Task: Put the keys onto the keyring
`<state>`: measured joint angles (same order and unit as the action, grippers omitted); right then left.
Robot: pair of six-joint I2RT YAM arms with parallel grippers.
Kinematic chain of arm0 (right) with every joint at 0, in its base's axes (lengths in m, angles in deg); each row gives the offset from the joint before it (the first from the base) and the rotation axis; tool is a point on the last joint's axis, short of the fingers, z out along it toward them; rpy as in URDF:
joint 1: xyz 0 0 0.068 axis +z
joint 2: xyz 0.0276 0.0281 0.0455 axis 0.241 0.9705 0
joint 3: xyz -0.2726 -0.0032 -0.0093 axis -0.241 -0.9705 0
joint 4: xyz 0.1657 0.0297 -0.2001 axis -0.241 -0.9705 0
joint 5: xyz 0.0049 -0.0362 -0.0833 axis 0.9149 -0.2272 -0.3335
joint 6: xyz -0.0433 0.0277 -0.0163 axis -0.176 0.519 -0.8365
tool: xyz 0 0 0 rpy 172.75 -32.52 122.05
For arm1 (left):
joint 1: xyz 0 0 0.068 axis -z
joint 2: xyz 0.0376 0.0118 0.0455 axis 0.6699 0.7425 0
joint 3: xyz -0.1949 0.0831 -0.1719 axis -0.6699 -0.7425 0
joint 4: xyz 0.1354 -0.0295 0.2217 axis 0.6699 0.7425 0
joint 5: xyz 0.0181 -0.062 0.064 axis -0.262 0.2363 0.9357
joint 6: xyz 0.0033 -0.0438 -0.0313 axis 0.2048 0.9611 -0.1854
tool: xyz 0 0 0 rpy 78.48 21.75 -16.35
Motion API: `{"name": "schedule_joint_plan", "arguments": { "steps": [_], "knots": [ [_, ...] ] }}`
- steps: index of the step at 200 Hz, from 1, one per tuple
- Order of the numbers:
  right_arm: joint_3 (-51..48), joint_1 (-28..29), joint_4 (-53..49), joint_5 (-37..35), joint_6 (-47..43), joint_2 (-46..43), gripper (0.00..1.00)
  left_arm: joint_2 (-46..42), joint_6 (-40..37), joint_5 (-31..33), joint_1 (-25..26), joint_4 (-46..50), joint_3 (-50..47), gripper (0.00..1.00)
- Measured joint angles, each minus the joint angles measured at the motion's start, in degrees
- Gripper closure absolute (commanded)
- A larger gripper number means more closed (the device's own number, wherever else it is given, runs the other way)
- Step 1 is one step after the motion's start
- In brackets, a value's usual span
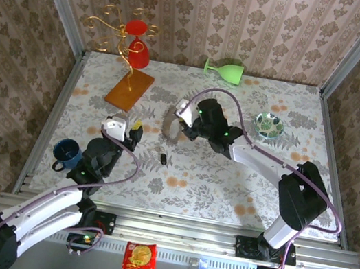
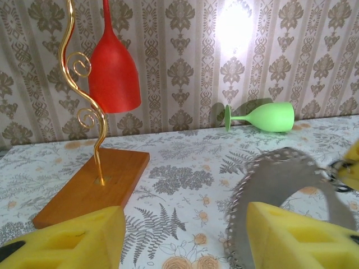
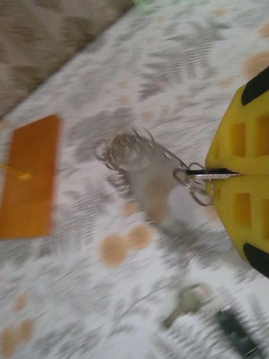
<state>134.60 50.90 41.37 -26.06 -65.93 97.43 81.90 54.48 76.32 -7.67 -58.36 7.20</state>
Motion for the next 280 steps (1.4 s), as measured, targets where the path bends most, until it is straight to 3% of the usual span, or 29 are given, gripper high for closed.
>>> {"name": "schedule_joint_plan", "arguments": {
  "steps": [41, 190, 241, 280],
  "knots": [
    [-5.46, -5.11, -11.91, -3.78, -1.75, -0.55, 1.00, 2.10, 0.81, -0.20, -0.04, 0.00, 0.00, 0.41],
    [-8.55, -5.07, -40.54, -9.49, -6.69, -3.19, 1.00, 9.20, 1.70, -0.42, -0.04, 0.26, 2.82, 0.41],
    [-8.41, -4.44, -48.09, -8.66, -5.09, -0.52, 0.70, 9.79, 1.60, -0.61, -0.04, 0.24, 3.08, 0.41],
    [-8.07, -5.84, -48.70, -5.20, -2.12, -1.66, 0.65, 9.77, 0.98, -1.53, -0.04, 0.83, 3.58, 0.40]
  ]
}}
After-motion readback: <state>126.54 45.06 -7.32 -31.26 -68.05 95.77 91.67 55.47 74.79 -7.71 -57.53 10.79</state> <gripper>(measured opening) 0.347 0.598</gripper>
